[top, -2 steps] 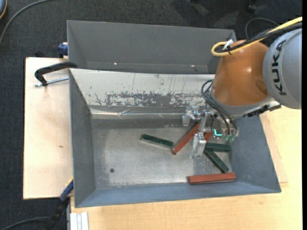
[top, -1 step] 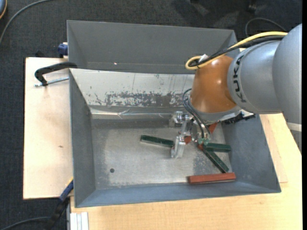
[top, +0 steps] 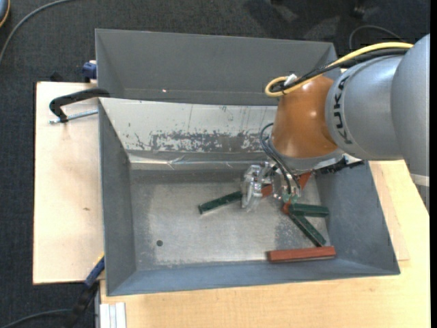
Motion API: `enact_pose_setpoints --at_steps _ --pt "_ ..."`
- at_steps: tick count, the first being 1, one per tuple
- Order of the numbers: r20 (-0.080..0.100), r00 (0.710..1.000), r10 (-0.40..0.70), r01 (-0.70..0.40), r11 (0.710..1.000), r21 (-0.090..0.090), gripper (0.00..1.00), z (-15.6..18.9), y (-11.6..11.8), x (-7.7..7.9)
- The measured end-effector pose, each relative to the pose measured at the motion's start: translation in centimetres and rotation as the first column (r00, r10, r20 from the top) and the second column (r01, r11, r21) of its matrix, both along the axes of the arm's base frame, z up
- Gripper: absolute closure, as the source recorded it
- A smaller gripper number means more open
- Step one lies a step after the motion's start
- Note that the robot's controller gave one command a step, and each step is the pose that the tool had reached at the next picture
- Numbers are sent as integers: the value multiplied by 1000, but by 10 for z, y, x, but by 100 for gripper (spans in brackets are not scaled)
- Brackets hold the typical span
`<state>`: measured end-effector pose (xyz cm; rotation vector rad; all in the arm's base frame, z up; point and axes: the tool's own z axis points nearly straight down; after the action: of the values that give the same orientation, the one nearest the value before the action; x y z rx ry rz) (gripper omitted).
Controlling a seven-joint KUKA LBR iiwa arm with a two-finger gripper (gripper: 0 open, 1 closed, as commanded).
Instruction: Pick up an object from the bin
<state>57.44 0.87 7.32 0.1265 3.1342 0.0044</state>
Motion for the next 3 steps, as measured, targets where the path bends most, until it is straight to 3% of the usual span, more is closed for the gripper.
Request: enact_pose_setpoints --at_steps 1,2,3 --pt "-1 1000 0 0 1000 -1 0 -1 -1 -1" --pt "-4 976 216 -216 976 0 0 -2 50 -12" --pt "-4 977 214 -214 977 -1 100 -2 48 -12"
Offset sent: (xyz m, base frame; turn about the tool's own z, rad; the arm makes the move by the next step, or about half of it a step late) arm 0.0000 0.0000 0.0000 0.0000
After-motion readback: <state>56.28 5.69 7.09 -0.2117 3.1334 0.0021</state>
